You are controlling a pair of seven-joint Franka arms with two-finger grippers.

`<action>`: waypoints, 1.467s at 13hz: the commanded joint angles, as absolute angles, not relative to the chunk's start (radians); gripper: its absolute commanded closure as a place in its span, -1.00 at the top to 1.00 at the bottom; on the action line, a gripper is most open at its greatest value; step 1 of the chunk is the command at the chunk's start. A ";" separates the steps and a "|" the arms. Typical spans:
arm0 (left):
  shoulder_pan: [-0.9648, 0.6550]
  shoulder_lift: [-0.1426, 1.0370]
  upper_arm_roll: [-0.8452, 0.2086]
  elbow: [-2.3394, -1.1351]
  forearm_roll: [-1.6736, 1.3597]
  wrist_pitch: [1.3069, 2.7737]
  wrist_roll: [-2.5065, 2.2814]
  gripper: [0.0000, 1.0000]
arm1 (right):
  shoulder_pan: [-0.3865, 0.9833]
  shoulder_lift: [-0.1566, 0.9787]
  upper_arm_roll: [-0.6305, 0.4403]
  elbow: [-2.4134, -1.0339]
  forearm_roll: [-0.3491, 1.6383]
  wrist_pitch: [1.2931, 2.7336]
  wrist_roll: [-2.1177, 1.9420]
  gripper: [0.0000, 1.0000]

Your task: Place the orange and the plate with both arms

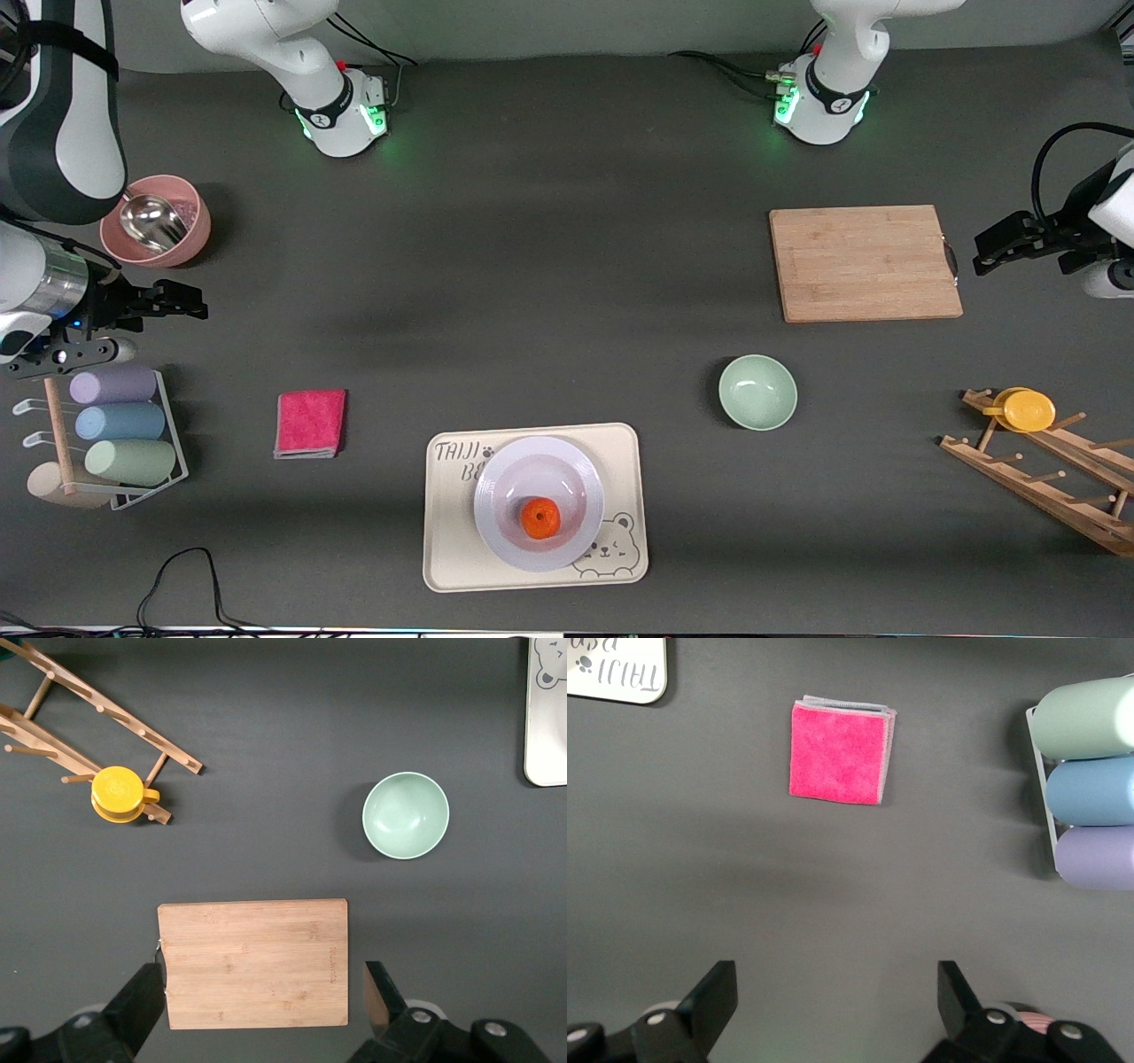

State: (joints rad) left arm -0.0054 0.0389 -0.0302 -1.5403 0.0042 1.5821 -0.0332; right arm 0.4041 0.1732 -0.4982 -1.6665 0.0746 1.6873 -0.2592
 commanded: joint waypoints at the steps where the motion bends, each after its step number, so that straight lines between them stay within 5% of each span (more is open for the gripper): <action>1: -0.017 0.029 -0.021 -1.546 -0.005 1.595 -0.023 1.00 | 0.410 0.167 -0.508 -1.655 0.072 1.680 -0.239 1.00; 7: -0.017 0.029 -0.021 -1.546 -0.005 1.595 -0.023 1.00 | 0.396 0.163 -0.488 -1.654 0.074 1.675 -0.198 1.00; 11: -0.017 0.031 -0.021 -1.546 -0.005 1.595 -0.023 1.00 | 0.103 0.095 -0.177 -1.681 0.072 1.674 -0.198 1.00; 17: -0.015 0.031 -0.021 -1.548 -0.005 1.603 -0.021 1.00 | 0.032 0.014 -0.023 -1.787 0.051 1.687 -0.193 1.00; 19: -0.015 0.031 -0.021 -1.548 -0.005 1.603 -0.021 1.00 | 0.116 0.020 -0.032 -1.787 0.017 1.695 -0.109 1.00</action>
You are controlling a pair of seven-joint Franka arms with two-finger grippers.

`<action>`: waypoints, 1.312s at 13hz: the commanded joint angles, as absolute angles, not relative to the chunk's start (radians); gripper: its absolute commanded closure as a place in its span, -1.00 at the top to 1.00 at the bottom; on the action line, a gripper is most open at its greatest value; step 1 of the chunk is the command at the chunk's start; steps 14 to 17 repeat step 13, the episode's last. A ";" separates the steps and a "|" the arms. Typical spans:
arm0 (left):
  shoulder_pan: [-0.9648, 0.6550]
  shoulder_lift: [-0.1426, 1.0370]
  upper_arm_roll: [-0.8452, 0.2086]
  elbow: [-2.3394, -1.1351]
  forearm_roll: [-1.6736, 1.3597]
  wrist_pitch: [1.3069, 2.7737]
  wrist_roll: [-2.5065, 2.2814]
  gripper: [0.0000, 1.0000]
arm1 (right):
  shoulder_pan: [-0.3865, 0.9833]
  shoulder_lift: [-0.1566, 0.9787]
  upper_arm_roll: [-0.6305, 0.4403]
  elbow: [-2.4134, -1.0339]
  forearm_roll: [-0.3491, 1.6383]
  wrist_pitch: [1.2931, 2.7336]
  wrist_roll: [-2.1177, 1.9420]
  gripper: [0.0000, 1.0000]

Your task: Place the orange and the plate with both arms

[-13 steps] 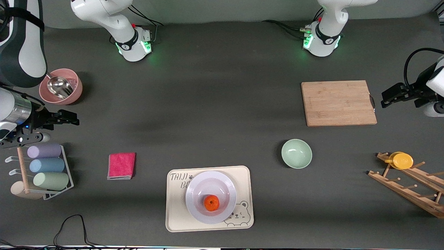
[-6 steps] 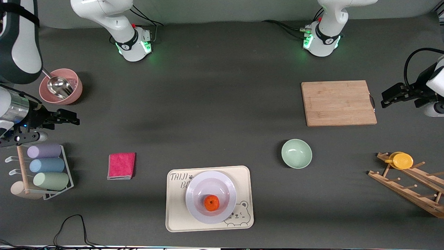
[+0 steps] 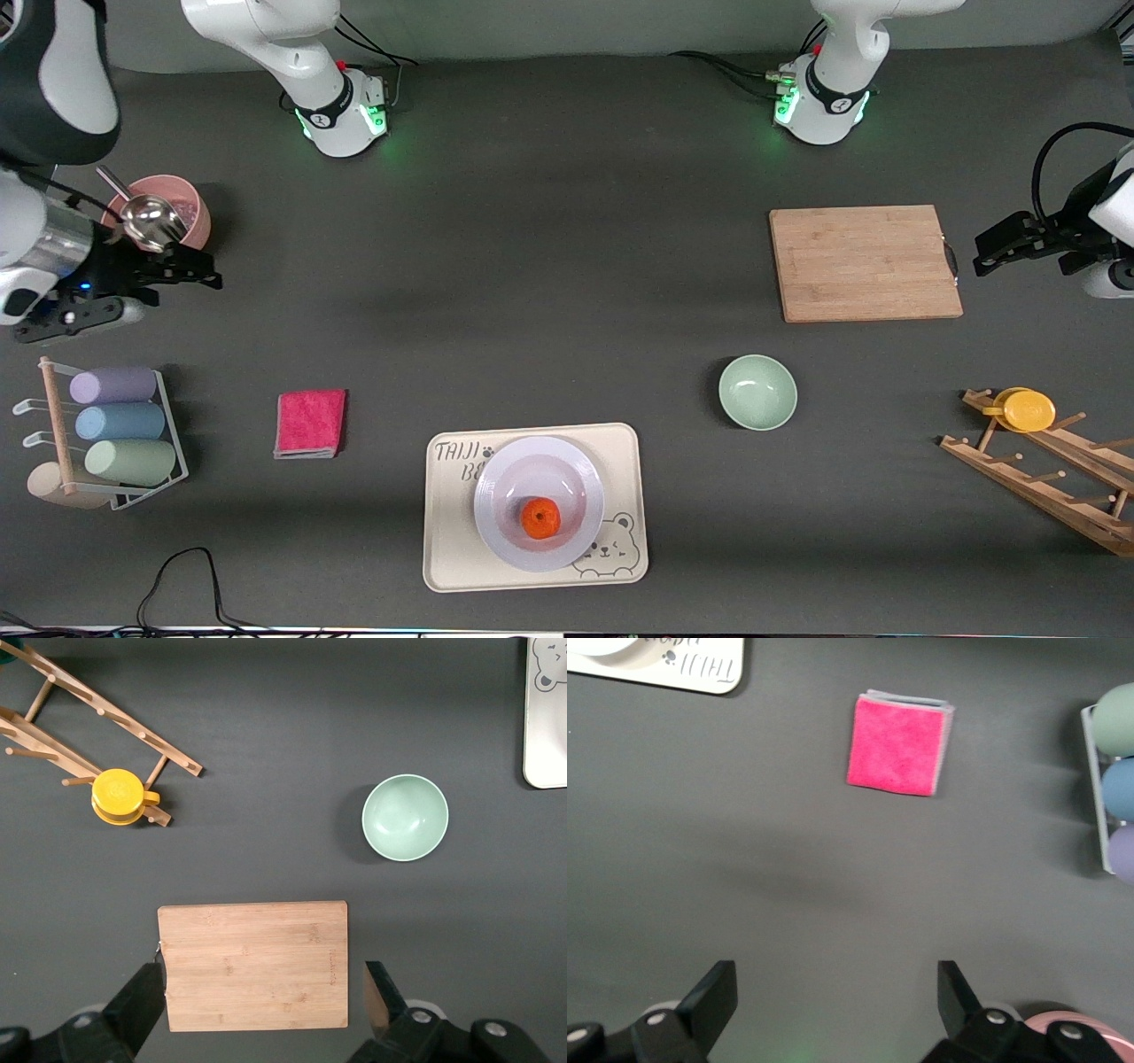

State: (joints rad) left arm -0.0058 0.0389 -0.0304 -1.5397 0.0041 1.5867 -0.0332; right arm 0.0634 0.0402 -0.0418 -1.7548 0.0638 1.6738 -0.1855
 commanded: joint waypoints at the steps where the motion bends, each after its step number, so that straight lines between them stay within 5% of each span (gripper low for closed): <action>1: -0.015 0.031 -0.021 -1.548 -0.005 1.603 -0.021 1.00 | 0.129 0.026 -0.050 -1.786 0.012 1.695 -0.109 1.00; 7: -0.015 0.031 -0.021 -1.548 -0.005 1.605 -0.021 1.00 | 0.201 0.028 -0.143 -1.767 0.049 1.683 -0.106 1.00; 17: -0.015 0.031 -0.021 -1.549 -0.005 1.609 -0.021 1.00 | 0.184 0.044 -0.133 -1.743 0.095 1.683 -0.100 1.00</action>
